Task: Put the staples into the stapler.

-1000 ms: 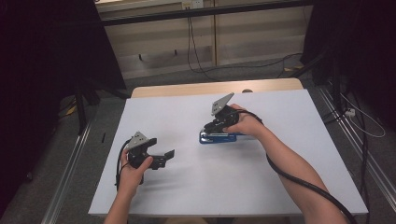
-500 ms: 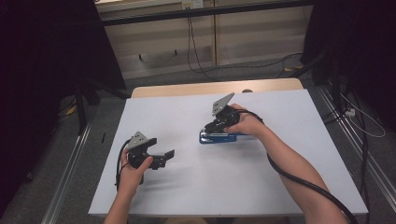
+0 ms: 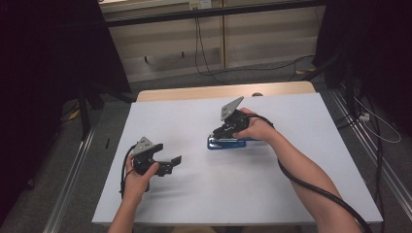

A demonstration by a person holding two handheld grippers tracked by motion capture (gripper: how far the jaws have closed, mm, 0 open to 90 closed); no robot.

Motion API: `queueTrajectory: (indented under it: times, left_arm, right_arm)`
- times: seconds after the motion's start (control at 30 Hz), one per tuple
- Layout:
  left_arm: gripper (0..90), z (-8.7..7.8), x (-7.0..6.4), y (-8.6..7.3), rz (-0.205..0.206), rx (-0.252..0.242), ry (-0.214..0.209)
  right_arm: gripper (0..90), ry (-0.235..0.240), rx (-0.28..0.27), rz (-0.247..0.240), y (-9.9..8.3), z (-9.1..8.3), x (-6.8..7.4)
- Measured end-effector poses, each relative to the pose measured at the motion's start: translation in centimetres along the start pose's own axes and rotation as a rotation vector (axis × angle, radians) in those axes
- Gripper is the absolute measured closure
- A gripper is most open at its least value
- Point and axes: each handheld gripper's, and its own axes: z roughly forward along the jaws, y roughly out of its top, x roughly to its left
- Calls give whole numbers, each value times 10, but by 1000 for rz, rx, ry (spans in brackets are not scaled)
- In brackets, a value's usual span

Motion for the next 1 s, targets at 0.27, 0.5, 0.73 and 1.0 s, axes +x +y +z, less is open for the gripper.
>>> queueTrajectory:
  times: [0.27, 0.5, 0.73, 1.0]
  left_arm:
    - [52, 0, 0, 0, 0, -1, 1]
    - [51, 1, 0, 0, 9, 6, 2]
    - [51, 0, 0, 0, 3, 6, 2]
    - [51, 0, 0, 1, 3, -2, 3]
  right_arm:
    - [796, 3, 0, 9, -1, 1, 0]
    - [796, 1, 1, 8, -1, 2, 0]
    - [770, -3, -11, 13, -1, 3, 0]
    - [669, -22, -28, 27, 1, 1, 3]
